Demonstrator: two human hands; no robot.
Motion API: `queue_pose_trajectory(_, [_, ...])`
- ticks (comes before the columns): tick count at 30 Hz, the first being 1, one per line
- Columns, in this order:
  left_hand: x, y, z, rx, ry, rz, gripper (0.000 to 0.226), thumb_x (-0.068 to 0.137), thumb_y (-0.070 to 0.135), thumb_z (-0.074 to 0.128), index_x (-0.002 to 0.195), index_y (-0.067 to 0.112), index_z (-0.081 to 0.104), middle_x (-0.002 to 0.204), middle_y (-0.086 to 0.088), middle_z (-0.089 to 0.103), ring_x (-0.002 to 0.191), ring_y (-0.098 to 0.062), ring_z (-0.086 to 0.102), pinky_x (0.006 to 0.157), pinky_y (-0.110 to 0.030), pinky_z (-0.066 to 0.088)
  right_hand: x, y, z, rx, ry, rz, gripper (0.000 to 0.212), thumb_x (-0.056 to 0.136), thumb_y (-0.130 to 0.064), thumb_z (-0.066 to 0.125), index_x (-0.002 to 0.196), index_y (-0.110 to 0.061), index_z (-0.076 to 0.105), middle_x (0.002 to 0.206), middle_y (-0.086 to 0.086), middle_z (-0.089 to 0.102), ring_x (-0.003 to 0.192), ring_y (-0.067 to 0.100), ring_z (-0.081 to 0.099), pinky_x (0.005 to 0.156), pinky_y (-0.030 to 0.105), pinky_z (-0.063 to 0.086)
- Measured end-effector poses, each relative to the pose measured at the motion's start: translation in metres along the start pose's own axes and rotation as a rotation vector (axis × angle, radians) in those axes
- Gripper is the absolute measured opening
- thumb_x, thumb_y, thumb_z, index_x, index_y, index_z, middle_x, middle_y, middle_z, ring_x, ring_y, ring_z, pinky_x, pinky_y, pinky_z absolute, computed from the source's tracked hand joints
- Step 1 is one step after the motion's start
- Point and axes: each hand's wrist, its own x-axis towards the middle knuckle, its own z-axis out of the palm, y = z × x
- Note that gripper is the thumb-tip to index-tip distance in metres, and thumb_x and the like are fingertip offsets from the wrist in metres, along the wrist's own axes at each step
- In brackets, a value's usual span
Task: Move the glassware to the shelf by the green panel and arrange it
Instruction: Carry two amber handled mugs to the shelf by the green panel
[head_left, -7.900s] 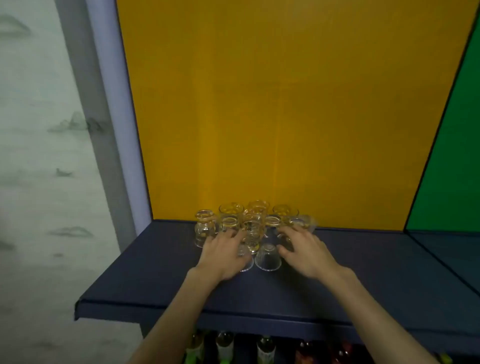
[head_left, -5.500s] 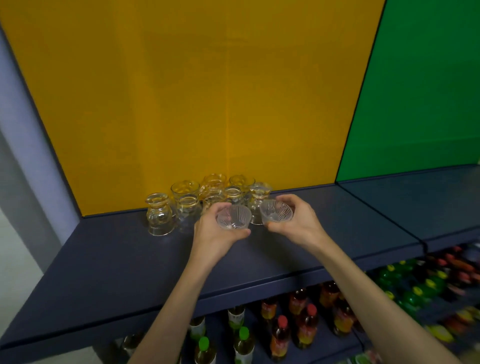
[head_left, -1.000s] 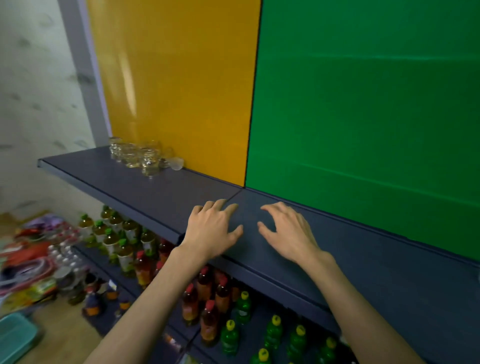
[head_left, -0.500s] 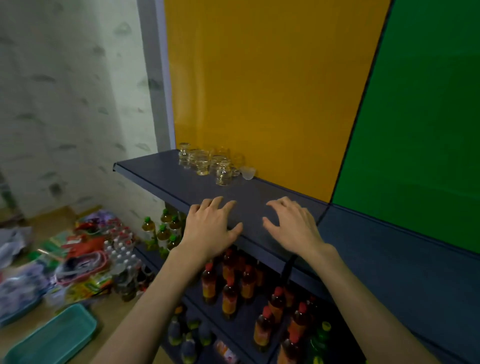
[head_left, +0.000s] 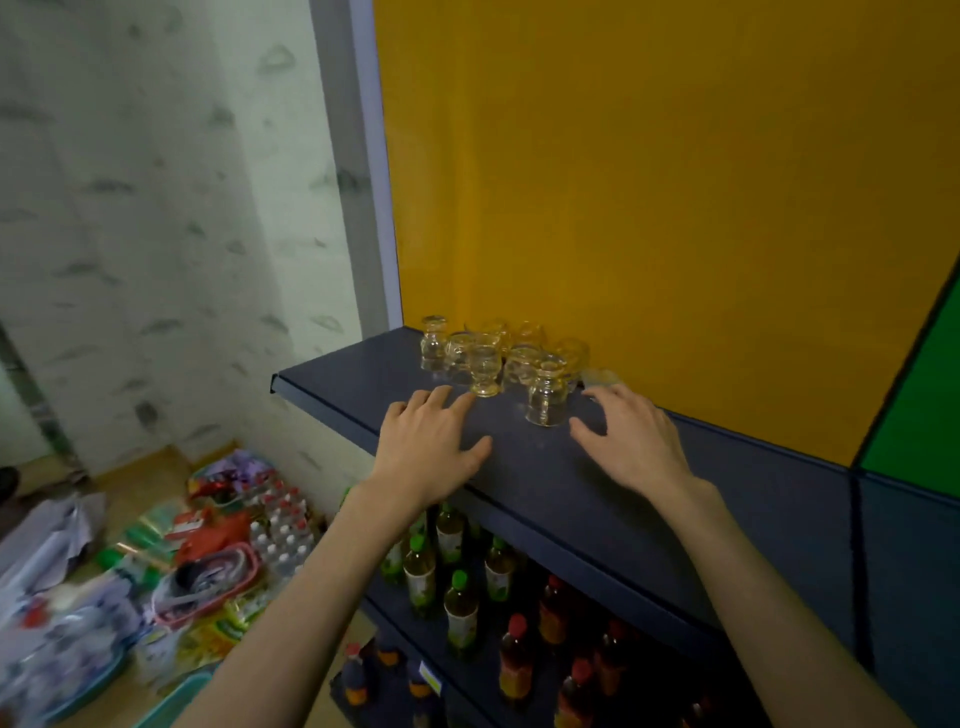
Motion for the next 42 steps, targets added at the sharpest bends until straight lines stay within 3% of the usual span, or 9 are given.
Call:
queue_pose_trajectory(11, [0.115,-0.071,0.045,-0.072,0.019,0.092,0.065,0.094,0.062,0.043,0.148,0.027,0.042,0.146,-0.004,0.052,0.131,-0.030,0.049,0.102,-0.046,0.041,0.062,-0.015,0.043,-0.055,0.036,0.130,0.051,0.093,-0.053,0.055,0.134,-0.024,0.054,0.138,0.003,0.057,0.117,0.027,0.058,0.088,0.040,0.050])
queue_pose_trajectory(16, [0.160,-0.089,0.069,-0.146,0.027,0.133,0.065,0.092,0.061,0.047,0.144,0.022,0.043,0.136,-0.009,0.057,0.126,-0.033,0.052,0.098,-0.046,0.042,0.073,-0.025,0.067,-0.085,0.025,0.278,0.067,0.089,-0.064,0.053,0.143,-0.024,0.048,0.142,0.003,0.054,0.123,0.029,0.055,0.089,0.041,0.049])
queue_pose_trajectory(22, [0.207,-0.107,0.090,-0.250,0.014,0.222,0.069,0.089,0.062,0.053,0.139,0.014,0.048,0.141,-0.010,0.052,0.130,-0.032,0.048,0.100,-0.045,0.043,0.088,-0.048,0.087,-0.077,0.049,0.440,0.072,0.086,-0.064,0.058,0.143,-0.022,0.045,0.145,0.002,0.052,0.127,0.026,0.053,0.095,0.041,0.049])
queue_pose_trajectory(29, [0.235,-0.110,0.105,-0.364,0.026,0.310,0.066,0.089,0.059,0.057,0.130,0.008,0.057,0.126,-0.014,0.059,0.120,-0.034,0.053,0.092,-0.045,0.048,0.092,-0.064,0.101,-0.078,0.078,0.576,0.070,0.082,-0.066,0.062,0.137,-0.026,0.048,0.131,0.001,0.061,0.119,0.024,0.058,0.087,0.036,0.049])
queue_pose_trajectory(34, [0.247,-0.096,0.107,-0.358,0.067,0.332,0.068,0.086,0.063,0.056,0.128,0.010,0.058,0.121,-0.012,0.061,0.116,-0.034,0.056,0.090,-0.045,0.047,0.094,-0.059,0.108,0.030,0.097,0.677,0.075,0.076,-0.068,0.068,0.136,-0.027,0.052,0.134,-0.003,0.063,0.120,0.022,0.060,0.090,0.038,0.052])
queue_pose_trajectory(42, [0.254,-0.085,0.111,-0.336,0.013,0.296,0.079,0.082,0.070,0.062,0.131,0.009,0.054,0.129,-0.012,0.058,0.121,-0.033,0.054,0.091,-0.044,0.048,0.108,-0.053,0.119,0.174,0.141,0.748,0.072,0.065,-0.066,0.078,0.123,-0.029,0.058,0.121,-0.007,0.068,0.111,0.019,0.064,0.087,0.037,0.053])
